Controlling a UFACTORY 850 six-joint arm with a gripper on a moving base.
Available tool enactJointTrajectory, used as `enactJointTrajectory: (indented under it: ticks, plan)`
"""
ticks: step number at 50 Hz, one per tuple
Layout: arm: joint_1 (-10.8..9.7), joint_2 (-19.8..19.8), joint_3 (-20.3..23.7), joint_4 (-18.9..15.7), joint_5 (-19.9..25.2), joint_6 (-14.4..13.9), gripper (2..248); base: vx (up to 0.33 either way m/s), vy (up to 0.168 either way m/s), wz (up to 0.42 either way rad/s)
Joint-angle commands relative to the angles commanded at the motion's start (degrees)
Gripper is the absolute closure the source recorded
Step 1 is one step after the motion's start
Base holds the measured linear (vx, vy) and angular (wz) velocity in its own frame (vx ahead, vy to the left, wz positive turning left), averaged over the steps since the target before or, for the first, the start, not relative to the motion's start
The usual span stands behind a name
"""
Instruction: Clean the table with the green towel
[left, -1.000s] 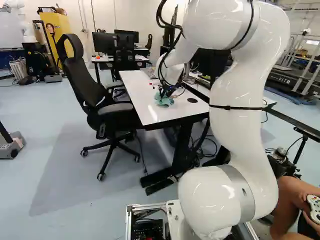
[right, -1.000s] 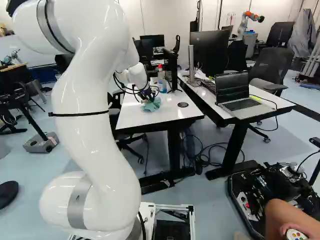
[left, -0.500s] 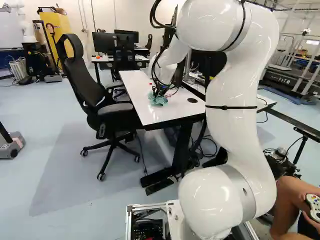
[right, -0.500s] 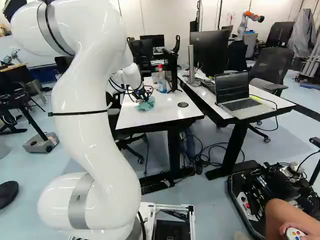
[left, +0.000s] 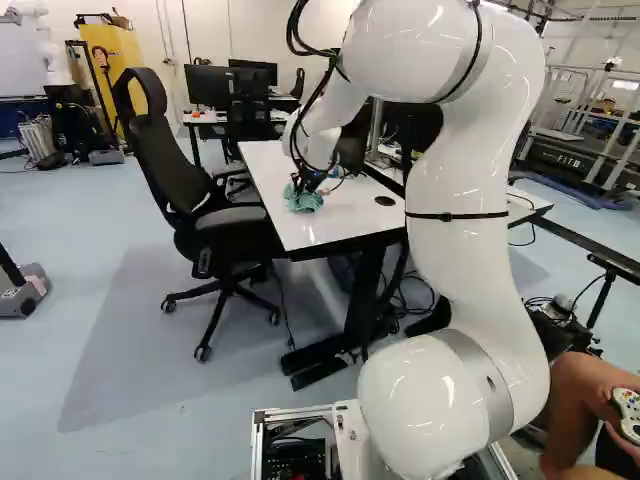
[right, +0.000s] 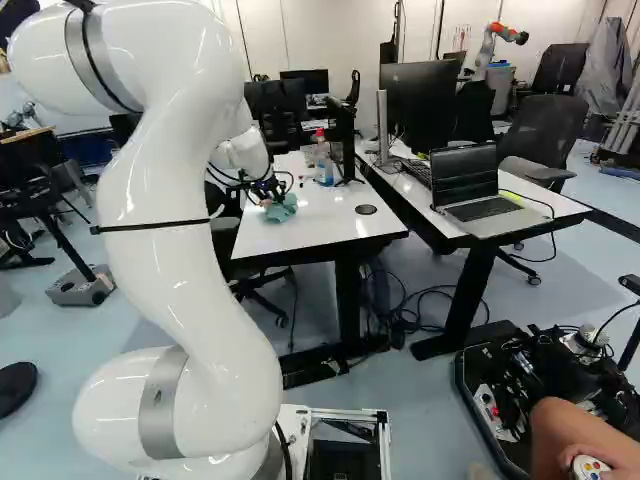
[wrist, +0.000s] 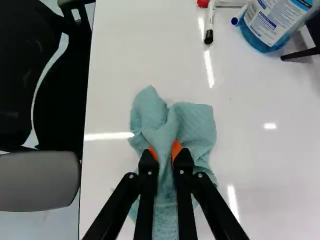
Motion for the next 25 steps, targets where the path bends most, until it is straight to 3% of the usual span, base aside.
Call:
enactJointTrajectory:
  ticks: [25]
  plan:
    - [1.1,5.5,7.1,0.0,0.0,0.0,204,0.0,0.0,0.0]
